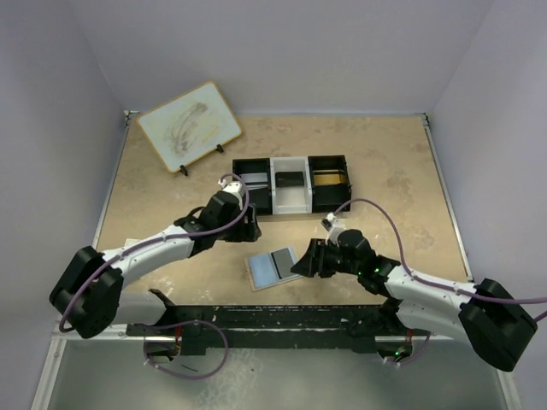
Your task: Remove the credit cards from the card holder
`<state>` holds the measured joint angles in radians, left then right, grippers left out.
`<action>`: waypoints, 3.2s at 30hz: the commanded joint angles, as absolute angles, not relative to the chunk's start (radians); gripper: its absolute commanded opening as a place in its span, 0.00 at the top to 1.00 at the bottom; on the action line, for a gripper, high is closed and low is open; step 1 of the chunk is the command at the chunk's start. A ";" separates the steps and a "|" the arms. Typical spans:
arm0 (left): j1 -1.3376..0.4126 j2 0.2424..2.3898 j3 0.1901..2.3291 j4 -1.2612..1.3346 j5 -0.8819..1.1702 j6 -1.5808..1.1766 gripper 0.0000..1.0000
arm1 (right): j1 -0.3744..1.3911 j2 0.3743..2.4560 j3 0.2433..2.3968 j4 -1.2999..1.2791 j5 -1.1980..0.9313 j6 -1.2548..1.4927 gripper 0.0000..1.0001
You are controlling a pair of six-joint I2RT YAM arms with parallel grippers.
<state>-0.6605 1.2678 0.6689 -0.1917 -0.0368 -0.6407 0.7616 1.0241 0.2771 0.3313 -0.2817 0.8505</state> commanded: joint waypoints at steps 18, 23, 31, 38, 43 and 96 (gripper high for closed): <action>-0.780 1.441 0.614 -0.062 0.123 -0.604 0.38 | 0.770 1.288 0.277 0.420 -0.274 0.996 0.39; -0.787 1.353 0.552 -0.086 0.062 -0.662 0.39 | 0.749 1.401 0.438 0.311 -0.187 0.891 0.36; -0.793 1.215 0.457 -0.142 -0.014 -0.755 0.40 | 0.738 1.491 0.585 0.198 -0.116 0.776 0.36; -0.797 1.071 0.334 -0.052 -0.027 -0.867 0.45 | 0.738 1.379 0.480 0.213 -0.164 0.776 0.33; -0.805 1.069 0.305 0.019 0.021 -0.894 0.55 | 0.739 1.457 0.383 0.409 -0.299 0.842 0.35; -1.442 1.022 0.433 -0.186 -0.892 -1.255 0.68 | 0.813 1.506 0.409 0.530 -0.294 0.997 0.70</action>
